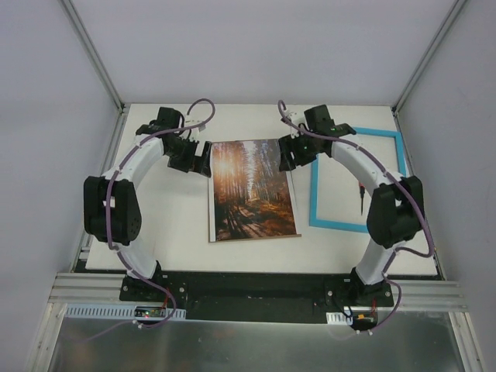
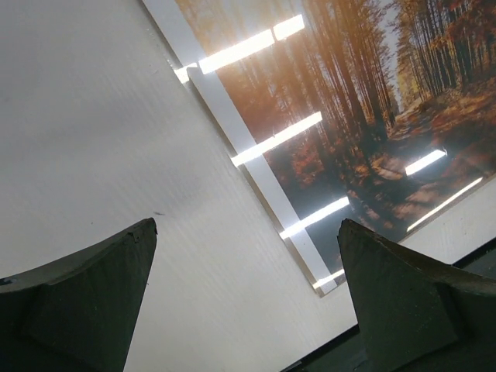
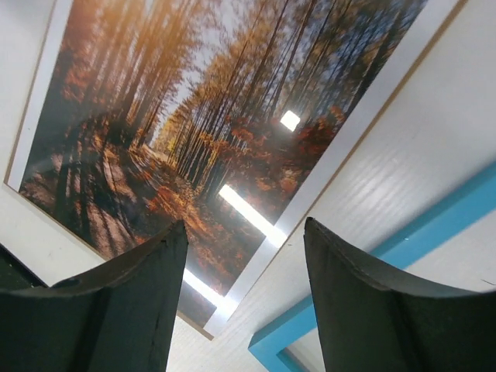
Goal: Take the photo out of the frame
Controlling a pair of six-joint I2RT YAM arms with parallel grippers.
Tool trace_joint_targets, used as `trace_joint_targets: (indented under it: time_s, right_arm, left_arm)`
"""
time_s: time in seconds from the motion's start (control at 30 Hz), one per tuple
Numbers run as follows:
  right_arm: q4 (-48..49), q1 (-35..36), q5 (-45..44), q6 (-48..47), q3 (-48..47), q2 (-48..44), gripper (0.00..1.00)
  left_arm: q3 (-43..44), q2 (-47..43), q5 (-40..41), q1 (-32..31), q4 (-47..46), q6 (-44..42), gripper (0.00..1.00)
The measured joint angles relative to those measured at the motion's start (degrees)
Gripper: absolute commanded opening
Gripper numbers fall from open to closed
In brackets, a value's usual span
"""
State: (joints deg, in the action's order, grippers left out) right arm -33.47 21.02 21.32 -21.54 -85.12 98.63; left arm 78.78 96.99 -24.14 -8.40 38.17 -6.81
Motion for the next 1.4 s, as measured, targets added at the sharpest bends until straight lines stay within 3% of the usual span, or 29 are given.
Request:
trace_joint_targets:
  time_s: [0.43,1.4]
  right_arm:
    - [-1.8,0.2,0.2,5.2,-2.0,14.3,0.61]
    - [-1.9,-0.8,-2.0,8.5,-2.2,19.8,0.6]
  left_arm:
    - [0.6,14.2,-2.3,-0.2,-3.7,-0.3,0.99]
    - [-1.0,14.5,-1.1,-2.8,-9.6,4.9,0.97]
